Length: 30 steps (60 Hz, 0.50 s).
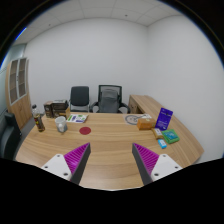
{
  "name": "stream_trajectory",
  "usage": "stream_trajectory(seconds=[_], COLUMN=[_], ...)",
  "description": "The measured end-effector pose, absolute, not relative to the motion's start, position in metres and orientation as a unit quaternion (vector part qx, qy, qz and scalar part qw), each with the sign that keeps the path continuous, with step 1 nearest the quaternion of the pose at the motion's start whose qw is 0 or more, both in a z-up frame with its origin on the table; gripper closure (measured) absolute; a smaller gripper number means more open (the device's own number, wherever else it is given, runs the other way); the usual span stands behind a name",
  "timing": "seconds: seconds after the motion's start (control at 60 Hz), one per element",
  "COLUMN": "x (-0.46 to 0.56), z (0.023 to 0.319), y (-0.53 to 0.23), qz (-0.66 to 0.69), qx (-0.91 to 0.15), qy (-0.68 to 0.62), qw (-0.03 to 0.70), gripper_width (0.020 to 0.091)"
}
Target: Pour water
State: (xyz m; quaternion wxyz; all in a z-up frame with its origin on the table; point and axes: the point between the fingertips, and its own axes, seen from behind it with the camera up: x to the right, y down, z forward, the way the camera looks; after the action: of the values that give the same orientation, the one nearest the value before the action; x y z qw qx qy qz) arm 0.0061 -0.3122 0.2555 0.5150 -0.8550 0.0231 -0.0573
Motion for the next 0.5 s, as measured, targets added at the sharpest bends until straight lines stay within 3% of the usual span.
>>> stream_trajectory(seconds=[0.5], x=[-0.108], z=[0.180], y=[-0.285], qz=[-0.037], qx=[-0.885], qy=[0.004], qw=[0.464], gripper_width=[0.0242])
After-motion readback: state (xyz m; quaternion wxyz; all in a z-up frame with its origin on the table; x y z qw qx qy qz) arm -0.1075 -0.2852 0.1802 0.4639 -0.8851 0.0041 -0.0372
